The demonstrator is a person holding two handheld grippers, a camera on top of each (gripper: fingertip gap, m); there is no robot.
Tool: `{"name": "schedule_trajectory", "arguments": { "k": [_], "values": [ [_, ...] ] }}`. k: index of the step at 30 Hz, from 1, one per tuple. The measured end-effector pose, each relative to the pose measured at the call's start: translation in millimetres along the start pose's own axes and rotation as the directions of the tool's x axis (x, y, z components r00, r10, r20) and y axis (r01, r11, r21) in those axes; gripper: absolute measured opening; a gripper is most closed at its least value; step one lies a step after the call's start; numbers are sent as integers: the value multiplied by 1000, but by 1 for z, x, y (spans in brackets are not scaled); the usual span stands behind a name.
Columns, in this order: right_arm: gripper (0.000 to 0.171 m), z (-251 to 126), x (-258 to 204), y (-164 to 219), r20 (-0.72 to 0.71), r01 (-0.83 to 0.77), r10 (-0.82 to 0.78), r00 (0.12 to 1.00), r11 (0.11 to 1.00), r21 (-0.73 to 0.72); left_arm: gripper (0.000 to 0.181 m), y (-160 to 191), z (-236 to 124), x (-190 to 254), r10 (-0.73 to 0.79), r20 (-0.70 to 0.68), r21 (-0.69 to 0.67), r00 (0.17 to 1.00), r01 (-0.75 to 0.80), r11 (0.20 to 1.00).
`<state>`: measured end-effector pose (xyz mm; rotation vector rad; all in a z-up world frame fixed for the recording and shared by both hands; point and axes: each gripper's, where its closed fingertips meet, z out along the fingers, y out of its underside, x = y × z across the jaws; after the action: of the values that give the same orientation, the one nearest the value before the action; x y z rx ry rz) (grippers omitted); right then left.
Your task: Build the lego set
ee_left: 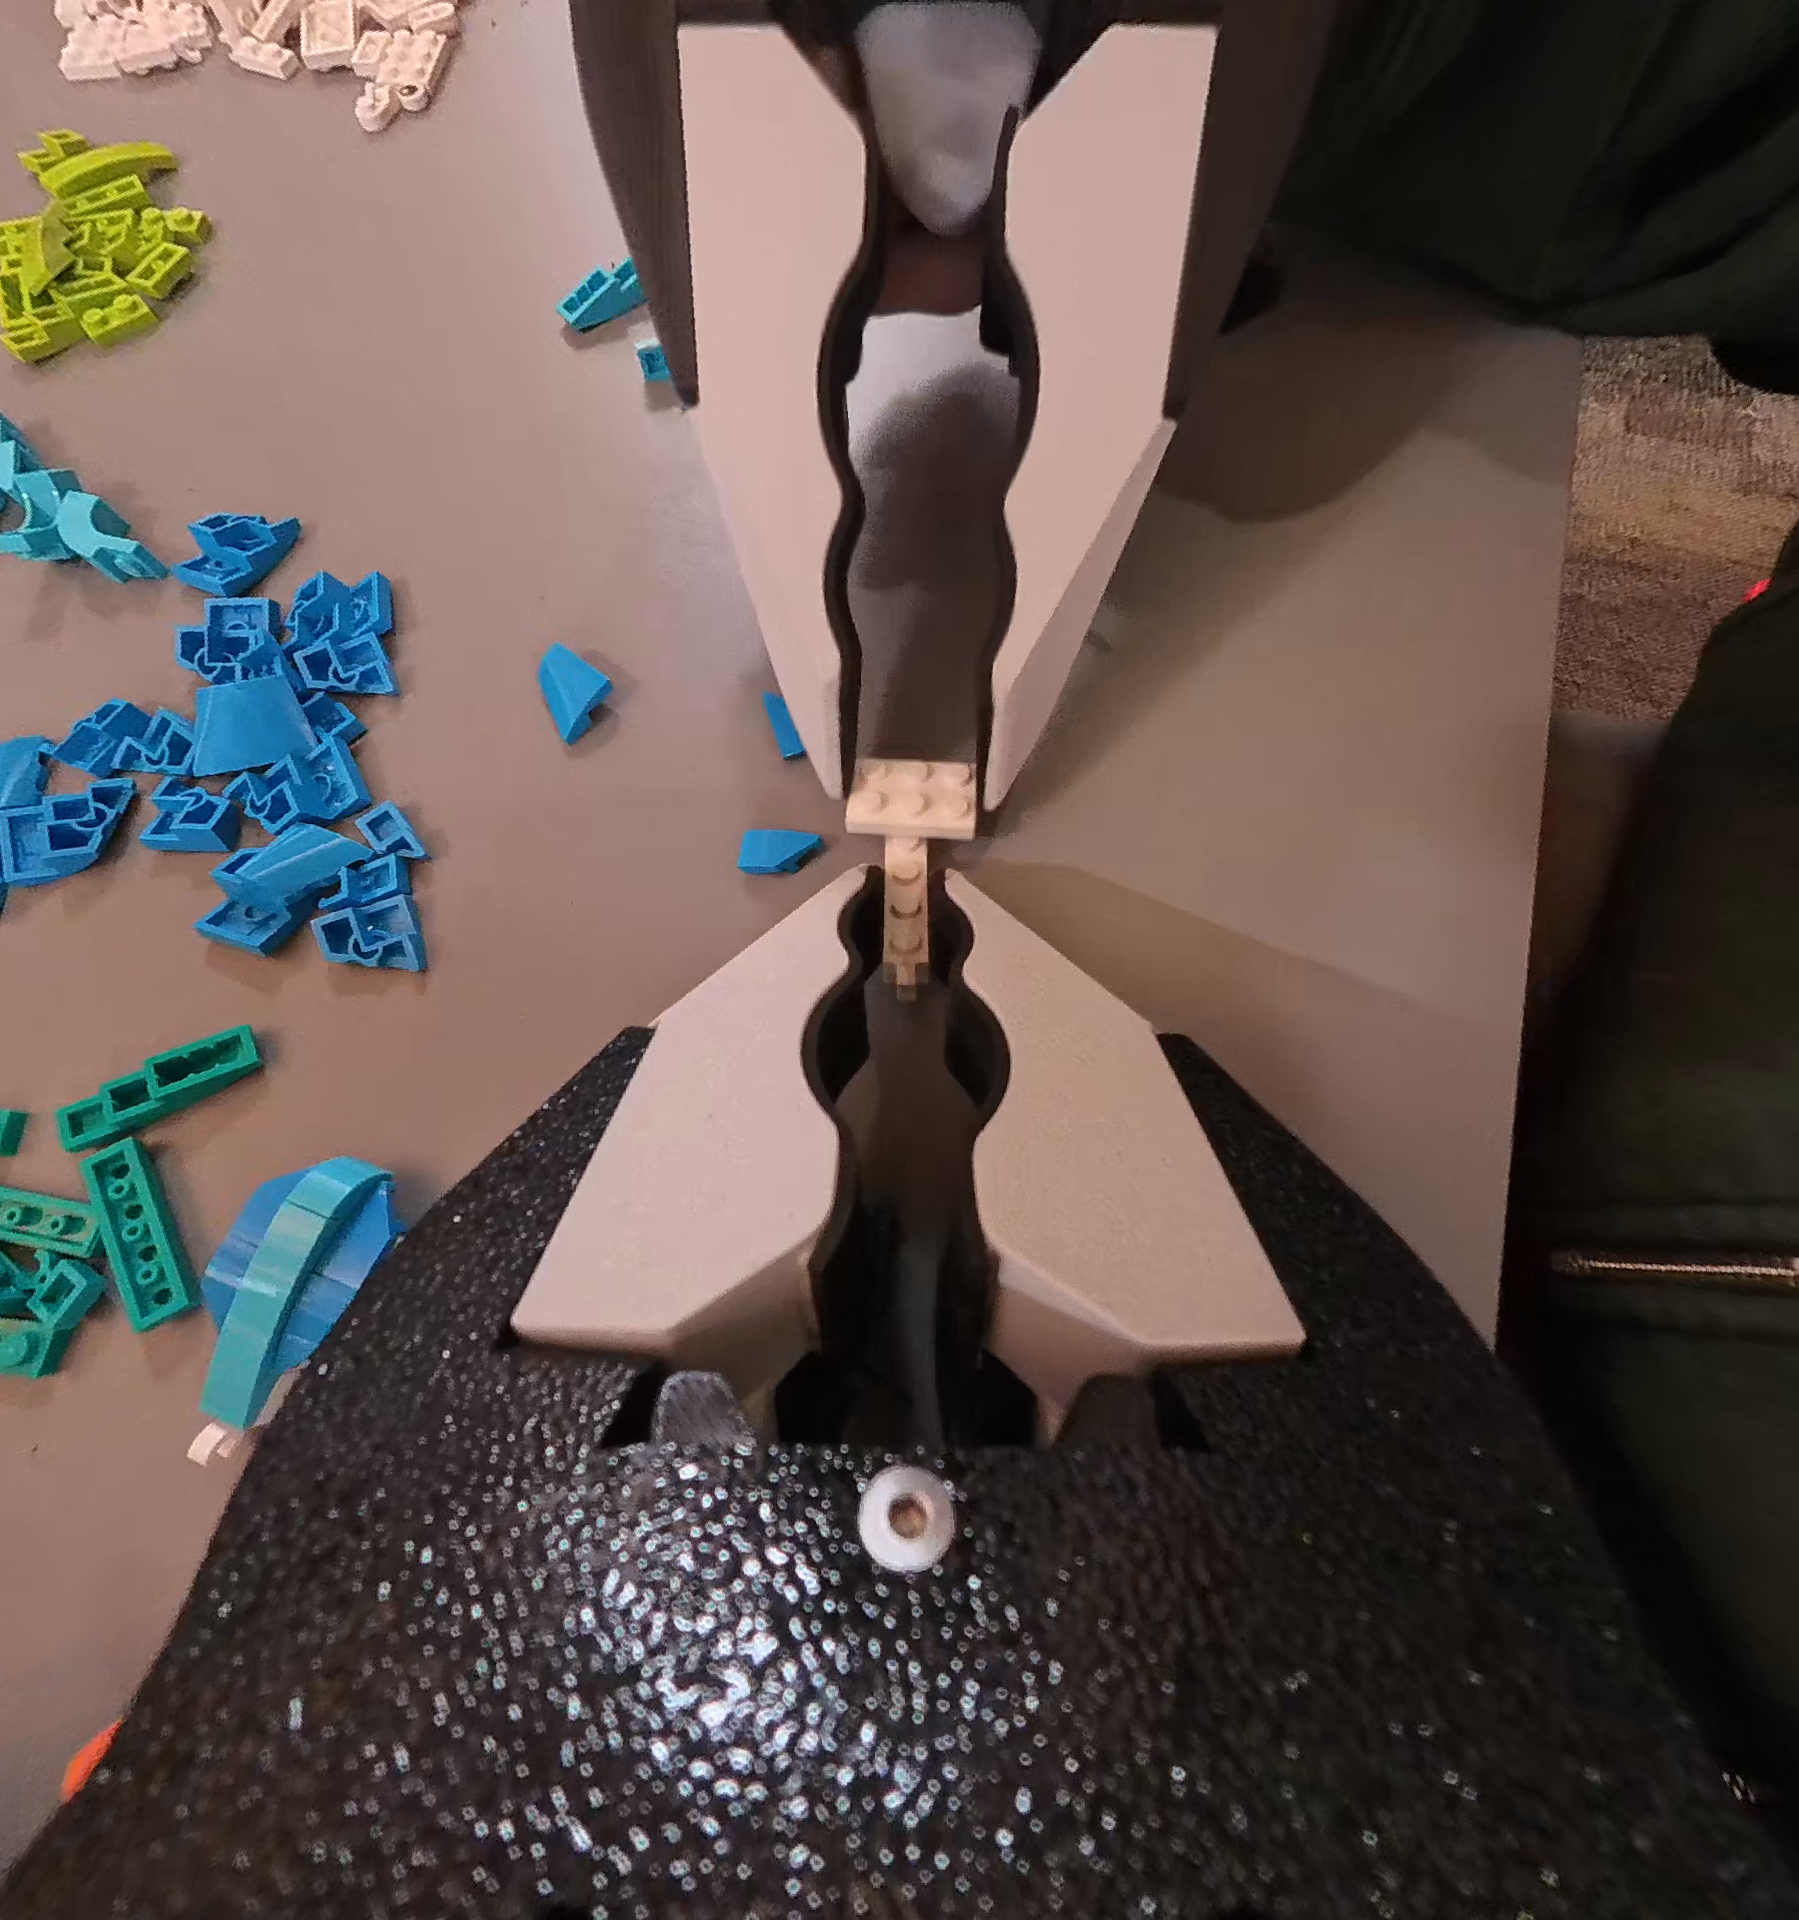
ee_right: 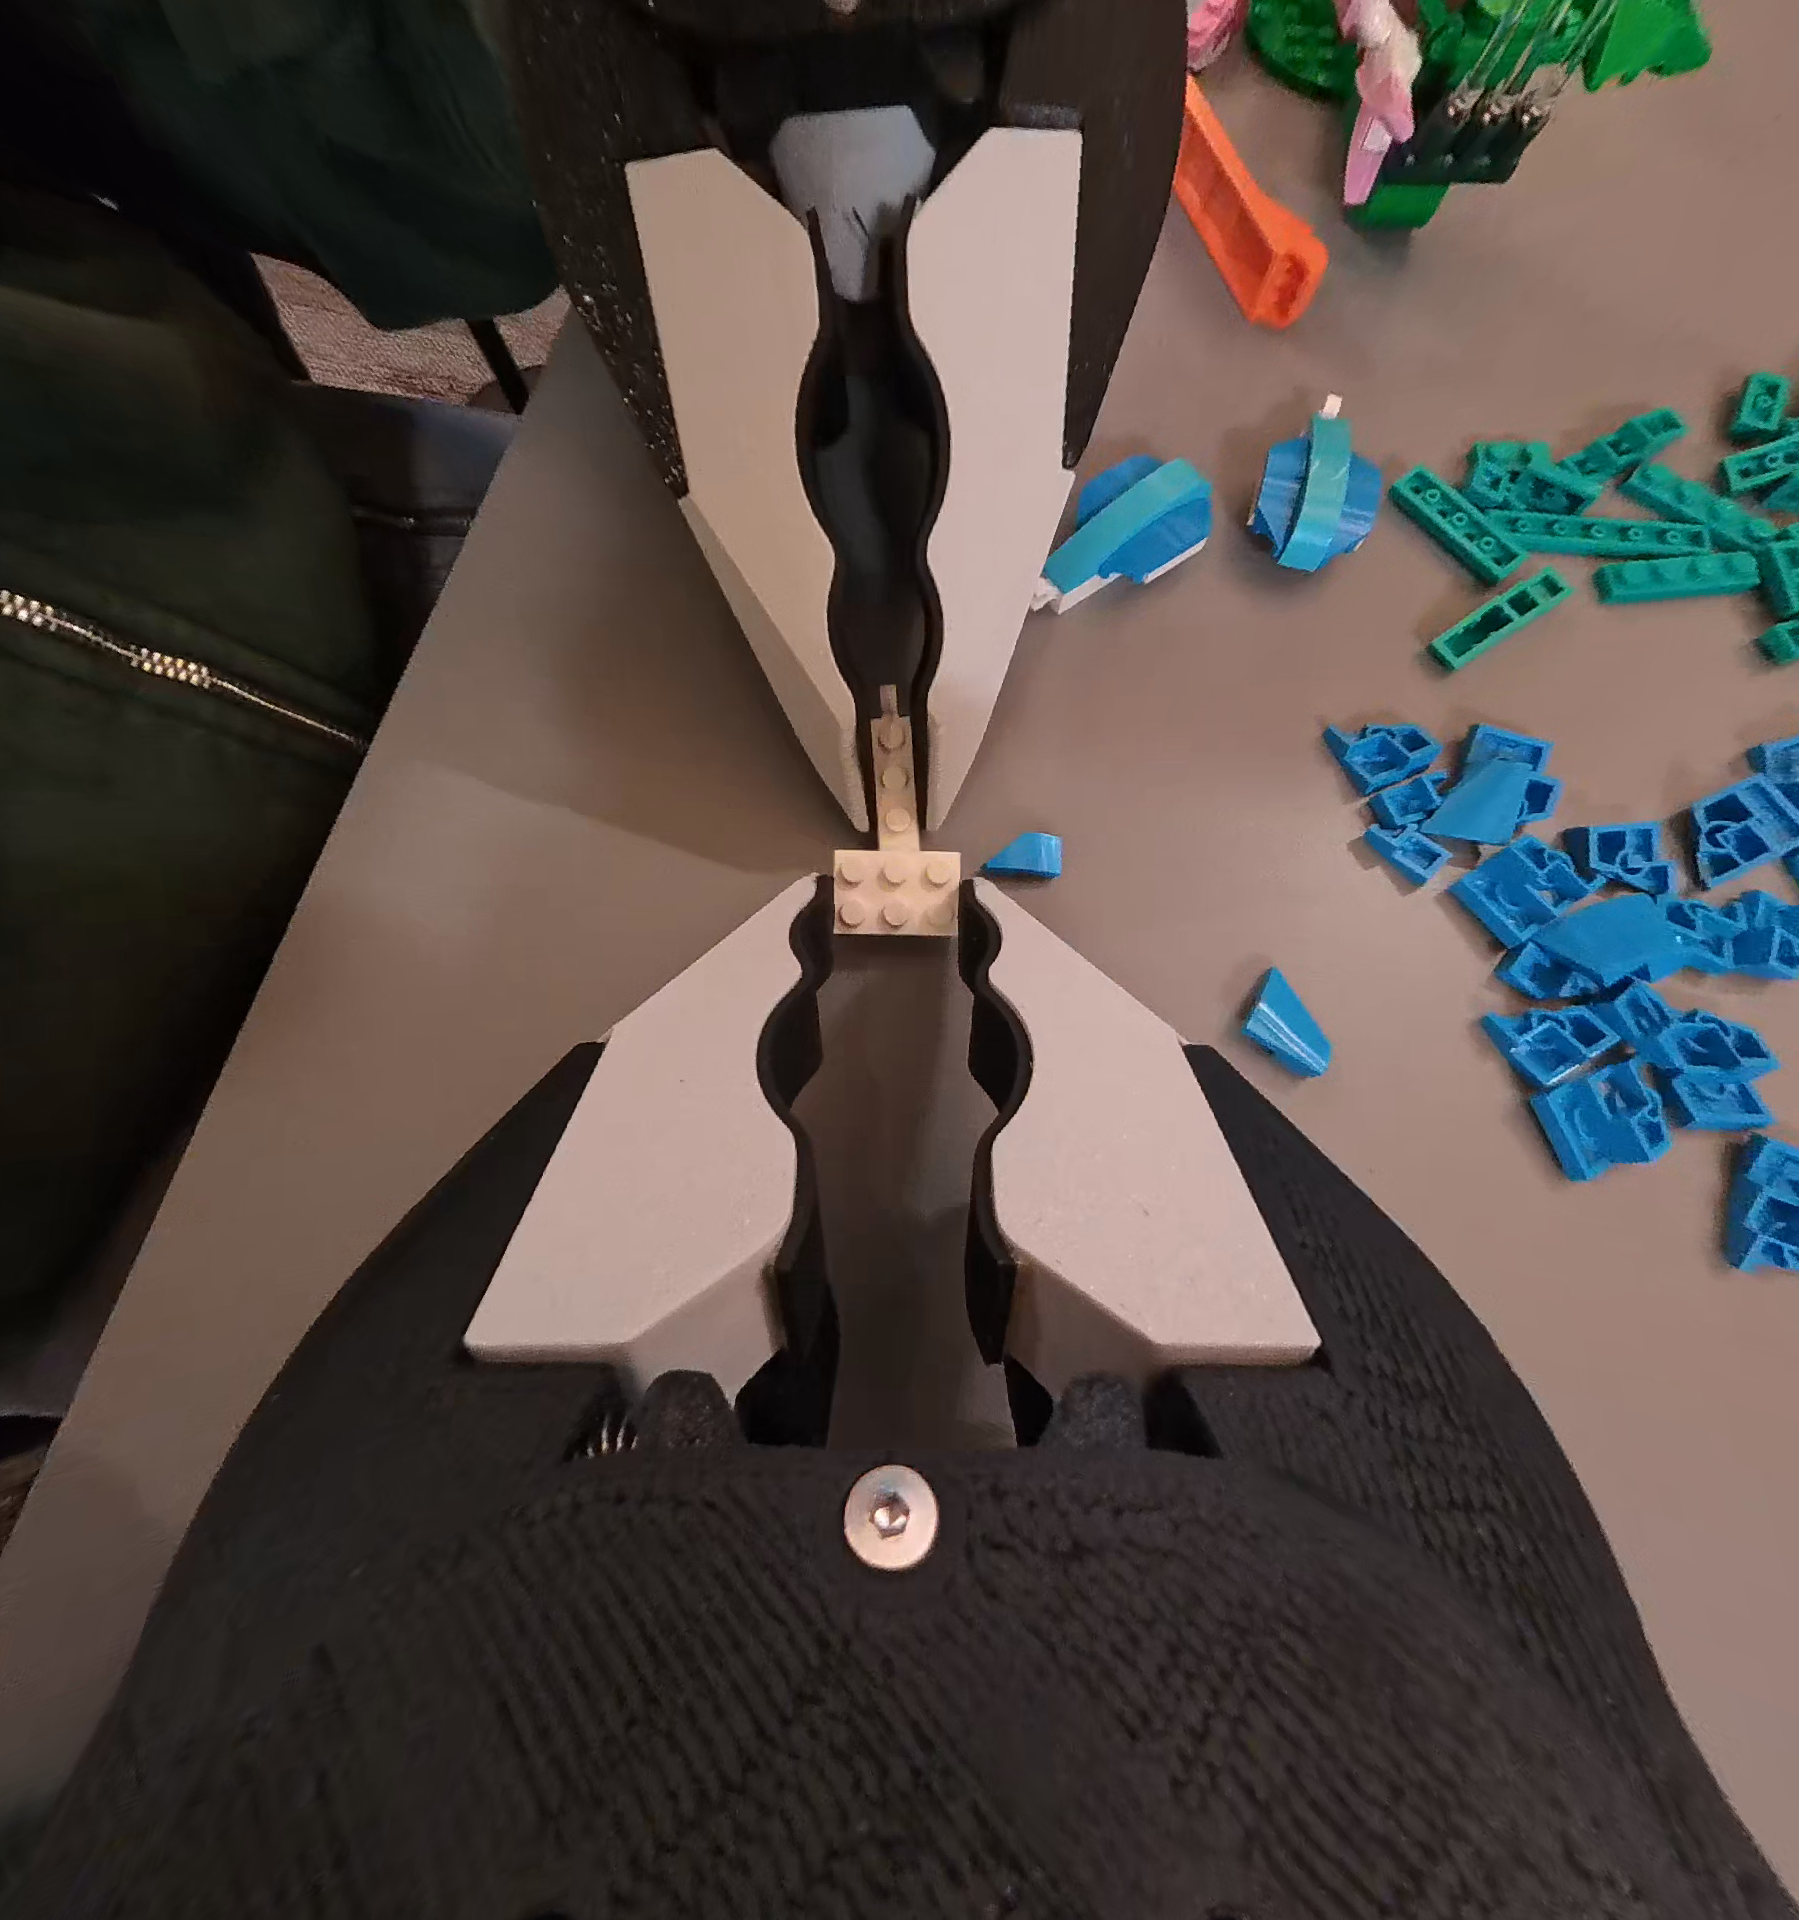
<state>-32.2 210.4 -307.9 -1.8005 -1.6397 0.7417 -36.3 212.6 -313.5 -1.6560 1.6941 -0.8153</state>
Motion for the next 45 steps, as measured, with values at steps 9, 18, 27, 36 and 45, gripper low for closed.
{"name": "schedule_trajectory", "arguments": {
  "k": [9,18,27,36,45],
  "values": [
    [22,5,0,-3,16,27,-28,999,999,20,6,0,1,1,-7,-14,-3,1000,7,1000],
    [22,4,0,-2,-2,61,-61,998,998,2,6,0,1,1,-8,-15,-3,1000,7,1000],
    [23,6,0,-2,-28,91,-93,995,994,-60,6,0,0,1,-2,-8,1,1000,2,1000],
    [23,8,0,-2,-35,104,-106,994,993,-54,18,5,-4,3,-15,-16,-15,1000,15,1000],
    [23,7,-1,-1,-22,88,-89,996,995,-37,6,8,-7,2,16,-13,-21,1000,-17,1000]
  ]
}}
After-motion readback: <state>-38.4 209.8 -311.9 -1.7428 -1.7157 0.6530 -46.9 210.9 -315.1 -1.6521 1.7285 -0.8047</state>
